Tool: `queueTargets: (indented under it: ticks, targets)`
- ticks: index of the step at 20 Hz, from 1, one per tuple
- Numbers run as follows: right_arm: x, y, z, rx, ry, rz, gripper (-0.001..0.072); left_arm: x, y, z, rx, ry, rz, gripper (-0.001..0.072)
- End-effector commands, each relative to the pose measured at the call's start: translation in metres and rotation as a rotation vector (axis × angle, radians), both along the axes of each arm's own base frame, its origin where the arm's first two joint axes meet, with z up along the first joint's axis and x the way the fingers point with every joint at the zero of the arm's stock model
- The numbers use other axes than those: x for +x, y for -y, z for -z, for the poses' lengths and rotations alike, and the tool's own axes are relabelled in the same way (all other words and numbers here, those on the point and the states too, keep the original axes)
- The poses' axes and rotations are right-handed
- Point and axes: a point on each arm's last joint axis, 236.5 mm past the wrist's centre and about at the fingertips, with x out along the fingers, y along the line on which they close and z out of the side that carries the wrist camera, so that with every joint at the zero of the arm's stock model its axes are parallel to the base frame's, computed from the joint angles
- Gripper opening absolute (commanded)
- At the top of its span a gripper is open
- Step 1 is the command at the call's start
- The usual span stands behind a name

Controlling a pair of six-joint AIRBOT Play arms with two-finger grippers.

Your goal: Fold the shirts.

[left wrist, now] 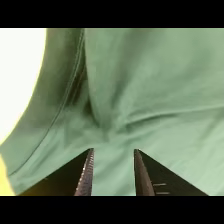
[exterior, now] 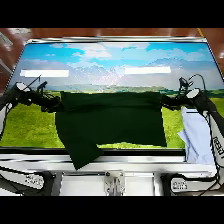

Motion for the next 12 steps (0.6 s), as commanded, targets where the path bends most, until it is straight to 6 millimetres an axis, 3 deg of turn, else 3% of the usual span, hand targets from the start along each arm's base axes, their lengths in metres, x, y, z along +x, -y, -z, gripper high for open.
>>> queueTargets:
  ticks: [1, 2, 3, 4, 6, 8, 9, 12]
  targets:
    - [-0.003, 0.032, -0.060, -0.075, 0.059, -0.032, 0.0525, 0.003, -0.027, -0.055, -0.013, 0.035, -0.016, 0.0466]
    - [-0.011, 0.052, -0.081, -0.125, 0.066, -0.030, 0.0524, 0.001, -0.039, -0.078, -0.011, 0.057, -0.033, 0.0666]
    - [-0.025, 0.072, -0.093, -0.162, 0.047, -0.014, 0.0524, -0.007, -0.052, -0.097, 0.001, 0.068, -0.045, 0.0710]
    - [-0.048, 0.089, -0.099, -0.163, -0.009, 0.017, 0.0524, -0.020, -0.065, -0.109, 0.024, 0.063, -0.049, 0.0709]
    - [-0.104, 0.102, -0.091, -0.080, -0.188, 0.024, 0.0525, -0.060, -0.086, -0.111, 0.060, -0.001, -0.059, 0.0701]
    - [-0.157, 0.099, -0.076, 0.010, -0.348, -0.037, 0.0596, -0.108, -0.085, -0.088, 0.019, -0.094, -0.086, 0.0644]
    - [-0.170, 0.096, -0.069, 0.065, -0.379, -0.011, 0.0595, -0.135, -0.076, -0.069, -0.027, -0.149, -0.111, 0.0643]
    - [-0.158, 0.071, -0.062, 0.238, -0.302, 0.060, 0.0593, -0.197, -0.029, -0.024, -0.179, -0.212, -0.099, 0.0642]
